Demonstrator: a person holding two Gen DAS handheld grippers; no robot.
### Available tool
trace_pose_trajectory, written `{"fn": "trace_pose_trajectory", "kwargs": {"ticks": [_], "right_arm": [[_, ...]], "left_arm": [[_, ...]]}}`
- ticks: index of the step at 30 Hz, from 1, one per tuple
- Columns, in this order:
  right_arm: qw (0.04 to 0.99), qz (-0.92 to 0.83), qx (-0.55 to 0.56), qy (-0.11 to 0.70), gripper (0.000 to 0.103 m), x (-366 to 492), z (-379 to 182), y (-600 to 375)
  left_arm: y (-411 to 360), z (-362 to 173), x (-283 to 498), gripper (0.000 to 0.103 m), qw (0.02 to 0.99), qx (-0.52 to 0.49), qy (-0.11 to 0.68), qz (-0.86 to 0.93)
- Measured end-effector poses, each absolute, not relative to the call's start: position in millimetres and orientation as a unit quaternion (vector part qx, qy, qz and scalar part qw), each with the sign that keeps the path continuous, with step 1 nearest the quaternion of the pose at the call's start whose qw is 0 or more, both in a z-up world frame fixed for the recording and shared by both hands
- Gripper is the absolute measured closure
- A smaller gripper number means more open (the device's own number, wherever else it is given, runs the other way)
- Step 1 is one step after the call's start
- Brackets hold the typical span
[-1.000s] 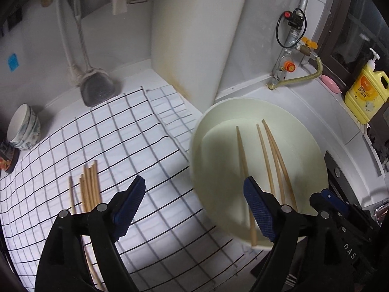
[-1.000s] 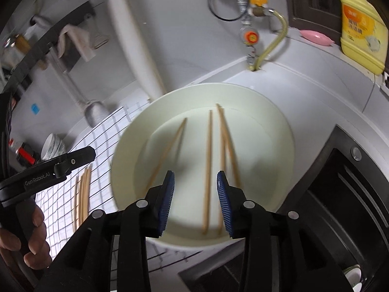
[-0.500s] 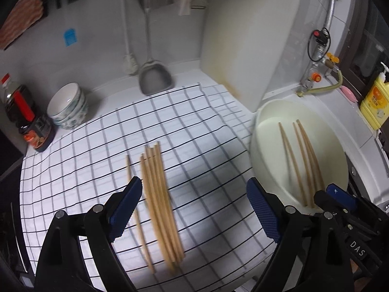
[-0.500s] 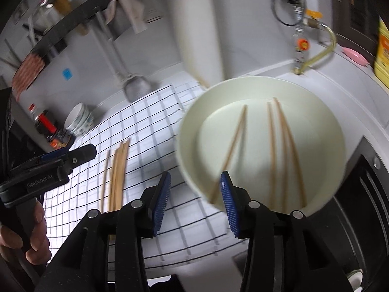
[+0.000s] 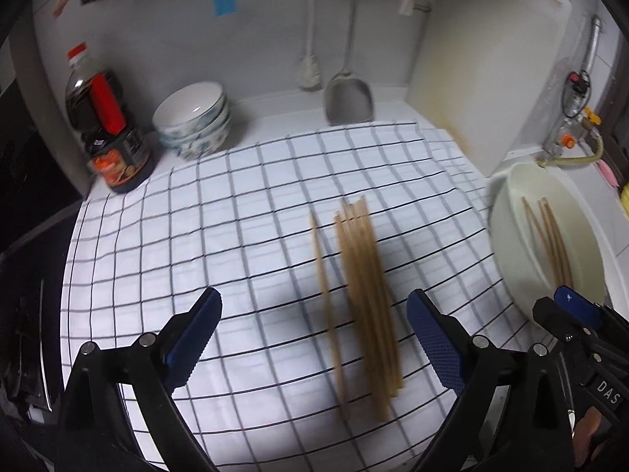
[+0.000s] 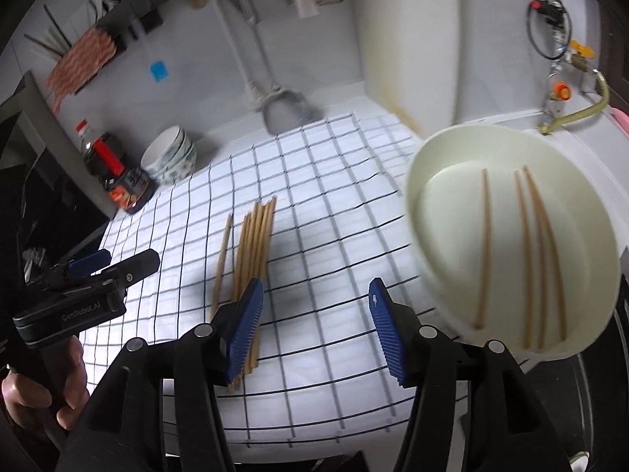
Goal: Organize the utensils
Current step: 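Move both open tools back to the chopstick bundle, then close the right tool on a chopstick while the left tool reaches another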
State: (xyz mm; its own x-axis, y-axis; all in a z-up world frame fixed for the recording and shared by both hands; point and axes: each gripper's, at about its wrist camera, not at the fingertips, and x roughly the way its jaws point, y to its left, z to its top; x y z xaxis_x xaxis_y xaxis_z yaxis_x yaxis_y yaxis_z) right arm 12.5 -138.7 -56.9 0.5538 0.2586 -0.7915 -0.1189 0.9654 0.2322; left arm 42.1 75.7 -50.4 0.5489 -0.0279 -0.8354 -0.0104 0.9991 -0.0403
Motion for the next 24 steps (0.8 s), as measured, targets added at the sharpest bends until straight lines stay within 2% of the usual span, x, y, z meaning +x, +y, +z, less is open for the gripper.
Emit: {"fn": "trace_pose_trajectory", "kwargs": {"ticks": [14, 24], "right_arm": [[0.858, 0.118, 0.041, 0.498, 0.049, 40, -126, -83], [0.862, 0.099, 0.007, 0.497, 0.049, 63, -151, -62]], "left_arm": [[106, -115, 43, 0.010, 0.867, -0.019, 0.498, 0.000], [115, -140, 52, 0.010, 0.861, -0.028, 0.508, 0.001]]}}
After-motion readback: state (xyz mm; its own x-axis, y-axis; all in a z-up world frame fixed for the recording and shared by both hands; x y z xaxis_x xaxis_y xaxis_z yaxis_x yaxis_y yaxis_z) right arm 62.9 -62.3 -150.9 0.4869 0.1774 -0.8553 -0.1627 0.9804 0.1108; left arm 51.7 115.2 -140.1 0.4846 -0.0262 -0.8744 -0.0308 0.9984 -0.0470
